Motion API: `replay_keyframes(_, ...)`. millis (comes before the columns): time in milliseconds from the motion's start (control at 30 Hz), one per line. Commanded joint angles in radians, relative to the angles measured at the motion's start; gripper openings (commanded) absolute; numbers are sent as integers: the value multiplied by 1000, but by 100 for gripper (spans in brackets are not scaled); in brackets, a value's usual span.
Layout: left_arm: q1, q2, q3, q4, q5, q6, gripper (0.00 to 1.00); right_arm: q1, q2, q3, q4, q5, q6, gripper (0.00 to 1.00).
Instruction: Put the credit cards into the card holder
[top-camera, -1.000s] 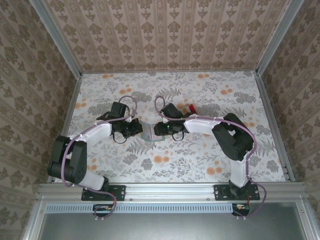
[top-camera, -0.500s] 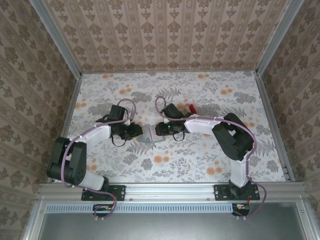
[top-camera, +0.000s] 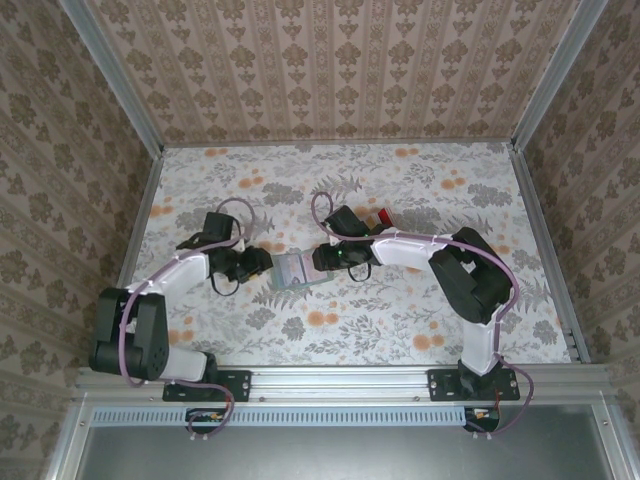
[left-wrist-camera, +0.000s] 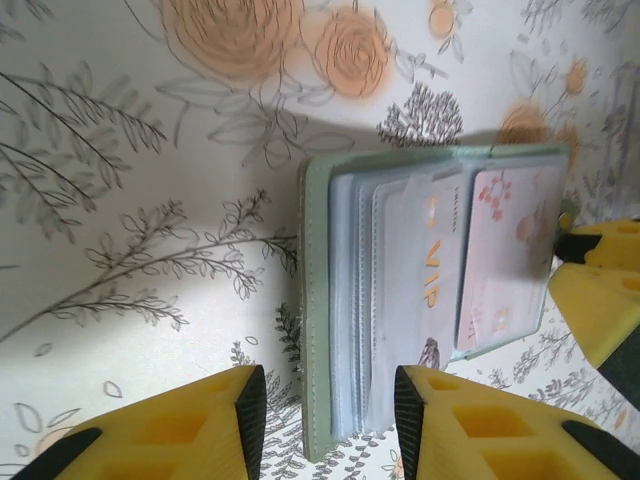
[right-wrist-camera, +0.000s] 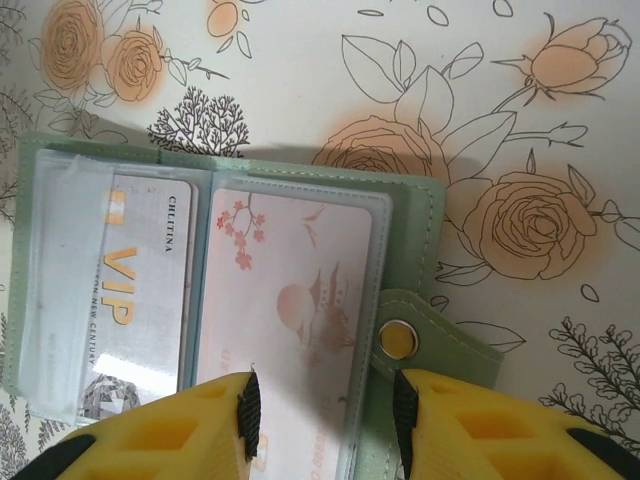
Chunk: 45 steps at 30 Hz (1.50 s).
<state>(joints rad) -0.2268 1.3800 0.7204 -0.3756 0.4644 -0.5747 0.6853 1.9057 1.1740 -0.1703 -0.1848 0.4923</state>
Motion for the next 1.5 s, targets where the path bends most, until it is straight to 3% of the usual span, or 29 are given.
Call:
replay_keyframes(0, 2, -33, 21, -24, 3, 15, 40, -5, -33, 2, -44, 20, -16, 43)
replay_keyframes(300, -92, 32, 55, 74, 44, -44, 31, -3, -60, 22, -58, -22, -7, 43)
replay_keyframes(467, -101, 113, 38, 125, 56, -50, 22, 2, -59, 18, -55, -38, -2, 43)
replay_keyframes(700, -101, 177, 13, 170, 63, -50, 17, 5, -25, 37, -70, -72, -4, 42)
replay_keyframes(1467, -101, 222, -15, 210, 67, -51, 16, 28, 9, 73, -84, -92, -4, 40)
